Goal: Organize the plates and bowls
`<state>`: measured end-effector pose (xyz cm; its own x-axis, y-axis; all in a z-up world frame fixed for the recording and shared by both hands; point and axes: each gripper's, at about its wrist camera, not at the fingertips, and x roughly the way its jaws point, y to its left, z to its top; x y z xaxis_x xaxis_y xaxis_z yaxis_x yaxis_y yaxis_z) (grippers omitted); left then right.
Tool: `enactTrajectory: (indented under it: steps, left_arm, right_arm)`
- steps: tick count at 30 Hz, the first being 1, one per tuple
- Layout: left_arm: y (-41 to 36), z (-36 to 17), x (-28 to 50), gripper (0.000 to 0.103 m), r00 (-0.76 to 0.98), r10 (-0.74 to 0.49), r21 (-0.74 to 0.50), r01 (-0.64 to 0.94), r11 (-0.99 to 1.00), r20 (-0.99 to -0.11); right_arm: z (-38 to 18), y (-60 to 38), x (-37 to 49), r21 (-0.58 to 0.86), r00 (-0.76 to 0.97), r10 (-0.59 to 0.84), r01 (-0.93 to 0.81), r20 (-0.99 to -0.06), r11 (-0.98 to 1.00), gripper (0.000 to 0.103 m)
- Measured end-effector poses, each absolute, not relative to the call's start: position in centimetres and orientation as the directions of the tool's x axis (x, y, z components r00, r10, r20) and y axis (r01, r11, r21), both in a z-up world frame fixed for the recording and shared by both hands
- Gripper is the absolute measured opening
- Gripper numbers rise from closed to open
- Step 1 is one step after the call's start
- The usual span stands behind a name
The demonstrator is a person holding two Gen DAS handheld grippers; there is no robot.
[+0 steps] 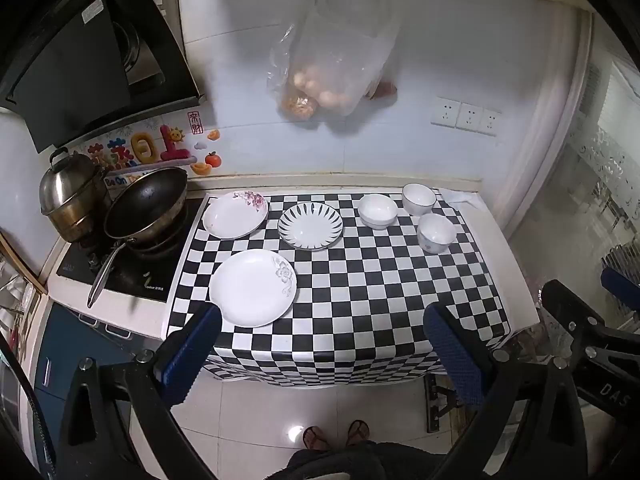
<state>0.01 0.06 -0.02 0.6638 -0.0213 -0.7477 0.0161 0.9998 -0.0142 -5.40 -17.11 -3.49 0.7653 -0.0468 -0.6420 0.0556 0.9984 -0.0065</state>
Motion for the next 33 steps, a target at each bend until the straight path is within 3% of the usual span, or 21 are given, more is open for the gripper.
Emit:
enactTrajectory:
  steps: [33]
  left_arm:
    - [0.1, 0.2, 0.4, 0.103, 0.658, -0.021, -0.014, 0.016, 1.0, -0.752]
  right_arm:
    - [-3.7, -18.2, -5.2, -0.012, 0.757, -0.068, 0.08, -0.65, 0.997, 0.103]
